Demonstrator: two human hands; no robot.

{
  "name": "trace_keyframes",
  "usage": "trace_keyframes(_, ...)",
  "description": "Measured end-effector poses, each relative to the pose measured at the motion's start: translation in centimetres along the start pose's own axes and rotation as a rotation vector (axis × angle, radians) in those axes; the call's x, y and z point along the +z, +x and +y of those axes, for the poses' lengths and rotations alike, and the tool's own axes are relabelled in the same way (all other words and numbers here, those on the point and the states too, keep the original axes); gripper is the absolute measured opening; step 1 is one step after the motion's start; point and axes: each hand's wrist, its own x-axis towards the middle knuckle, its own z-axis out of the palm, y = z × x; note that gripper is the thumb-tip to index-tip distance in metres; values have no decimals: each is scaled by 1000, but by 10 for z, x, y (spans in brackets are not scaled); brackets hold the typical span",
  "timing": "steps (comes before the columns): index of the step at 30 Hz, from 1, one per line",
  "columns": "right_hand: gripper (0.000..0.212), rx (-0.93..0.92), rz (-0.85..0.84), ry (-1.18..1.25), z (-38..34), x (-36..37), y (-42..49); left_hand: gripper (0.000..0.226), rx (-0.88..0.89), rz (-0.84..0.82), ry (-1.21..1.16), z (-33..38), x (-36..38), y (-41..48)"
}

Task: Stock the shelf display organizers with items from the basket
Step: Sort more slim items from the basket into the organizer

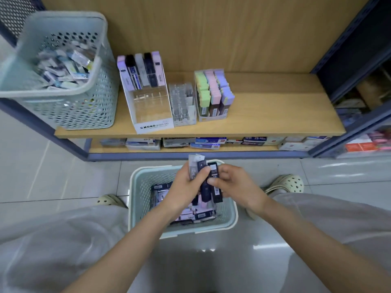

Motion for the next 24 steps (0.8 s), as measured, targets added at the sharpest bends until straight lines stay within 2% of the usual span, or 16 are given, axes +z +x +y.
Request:
trace_keyframes(2,23,-38,-10,31,-13,3,-1,18,34,54,5,17,-10,-2)
trace_keyframes(5,11,-102,-27,50,-32,0,2,23,101,72,54,46,-30,-3)
trace_keyframes(7,14,-134,-13,25,-47,-3,8,20,159,79,109,69,-49,-1)
trace_keyframes(9,18,-181,30,-58,-61,-7,18,15,204,101,128,90,-69,4)
trace_keyframes(11,12,-230,87,-138,-78,-9,30,12,251,132,141,106,-86,11)
trace_keyframes(14,19,-305,180,-231,-102,-10,53,8,300,173,148,126,-104,20)
trace_keyframes(20,18,-428,294,-266,-154,3,116,7,291,248,68,138,-135,38)
trace_keyframes(24,12,-544,377,-402,-179,16,163,7,295,307,22,137,-150,45)
